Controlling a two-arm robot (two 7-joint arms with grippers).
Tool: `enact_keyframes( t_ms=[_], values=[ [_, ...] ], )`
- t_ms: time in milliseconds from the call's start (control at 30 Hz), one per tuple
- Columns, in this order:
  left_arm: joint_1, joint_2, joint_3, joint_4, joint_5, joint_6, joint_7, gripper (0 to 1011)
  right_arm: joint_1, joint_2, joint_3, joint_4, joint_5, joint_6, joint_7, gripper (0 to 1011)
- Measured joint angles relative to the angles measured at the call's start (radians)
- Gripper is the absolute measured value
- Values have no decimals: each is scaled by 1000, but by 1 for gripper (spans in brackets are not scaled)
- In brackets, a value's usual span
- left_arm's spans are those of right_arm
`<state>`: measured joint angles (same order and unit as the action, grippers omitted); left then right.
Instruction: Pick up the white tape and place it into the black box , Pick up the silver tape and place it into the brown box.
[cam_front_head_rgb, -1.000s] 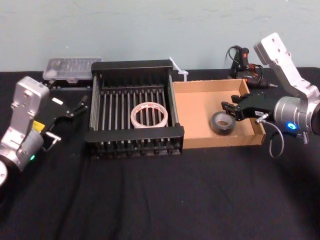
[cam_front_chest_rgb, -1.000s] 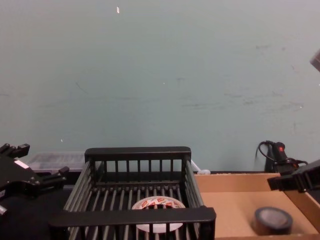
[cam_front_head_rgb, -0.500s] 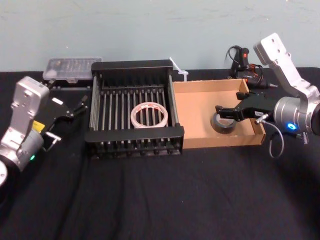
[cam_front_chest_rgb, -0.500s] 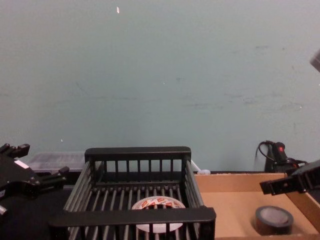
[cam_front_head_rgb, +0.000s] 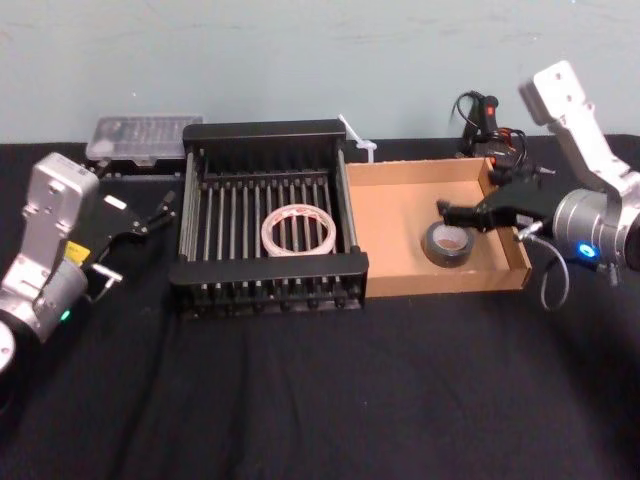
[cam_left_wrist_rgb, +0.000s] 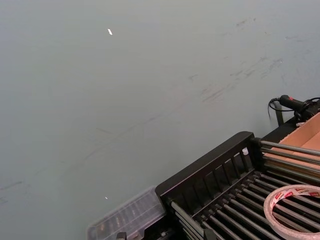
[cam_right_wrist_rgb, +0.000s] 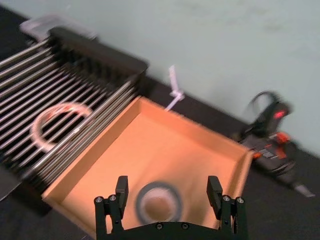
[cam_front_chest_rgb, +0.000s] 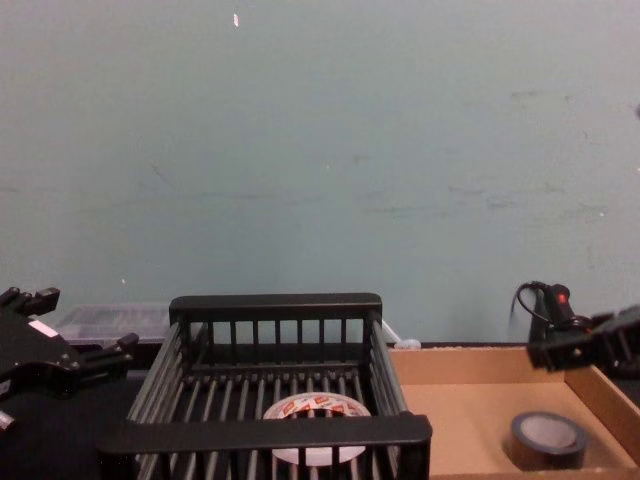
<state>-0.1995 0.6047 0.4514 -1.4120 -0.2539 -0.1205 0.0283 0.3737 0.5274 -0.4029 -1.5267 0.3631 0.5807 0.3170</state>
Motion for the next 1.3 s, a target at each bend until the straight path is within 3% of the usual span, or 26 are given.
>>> enact_keyframes(
  t_ms=[233, 633, 900, 1300],
  values=[
    [0, 0, 0, 0, 0, 0, 0, 1001, -64, -27, 34, -36, -108, -149, -152, 1002],
    [0, 0, 0, 0, 0, 0, 0, 1001, -174, -62, 35, -3, -266, -423, -306, 1002],
    [0, 0, 0, 0, 0, 0, 0, 1001, -216, -87, 59, 10, -293, -449, -346, 1002],
    [0, 0, 0, 0, 0, 0, 0, 1001, -215, -85, 56, 10, -294, -450, -346, 1002]
  ],
)
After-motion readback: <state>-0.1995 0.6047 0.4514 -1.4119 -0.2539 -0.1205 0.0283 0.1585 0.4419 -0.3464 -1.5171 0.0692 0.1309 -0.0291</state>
